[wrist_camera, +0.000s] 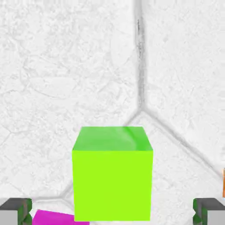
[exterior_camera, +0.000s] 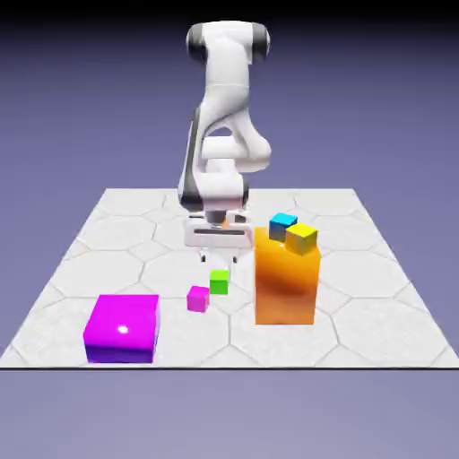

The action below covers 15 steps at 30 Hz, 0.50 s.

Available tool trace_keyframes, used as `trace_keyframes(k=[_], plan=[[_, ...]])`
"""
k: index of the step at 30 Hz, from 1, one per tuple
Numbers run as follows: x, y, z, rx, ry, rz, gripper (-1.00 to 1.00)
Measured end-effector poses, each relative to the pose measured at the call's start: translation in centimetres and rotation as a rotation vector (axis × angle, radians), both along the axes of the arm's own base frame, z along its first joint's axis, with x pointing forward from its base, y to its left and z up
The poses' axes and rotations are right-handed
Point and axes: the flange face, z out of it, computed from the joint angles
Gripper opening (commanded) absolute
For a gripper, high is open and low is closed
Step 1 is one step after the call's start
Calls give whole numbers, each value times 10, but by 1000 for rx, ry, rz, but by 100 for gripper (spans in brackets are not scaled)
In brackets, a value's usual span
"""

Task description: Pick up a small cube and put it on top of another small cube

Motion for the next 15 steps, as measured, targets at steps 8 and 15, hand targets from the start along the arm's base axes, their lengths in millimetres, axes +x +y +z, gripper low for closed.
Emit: trace_keyframes(k=[8, 15], plan=[[8, -2, -53, -9, -2, 1, -100], [1, 0, -6, 2, 1, 1, -100]])
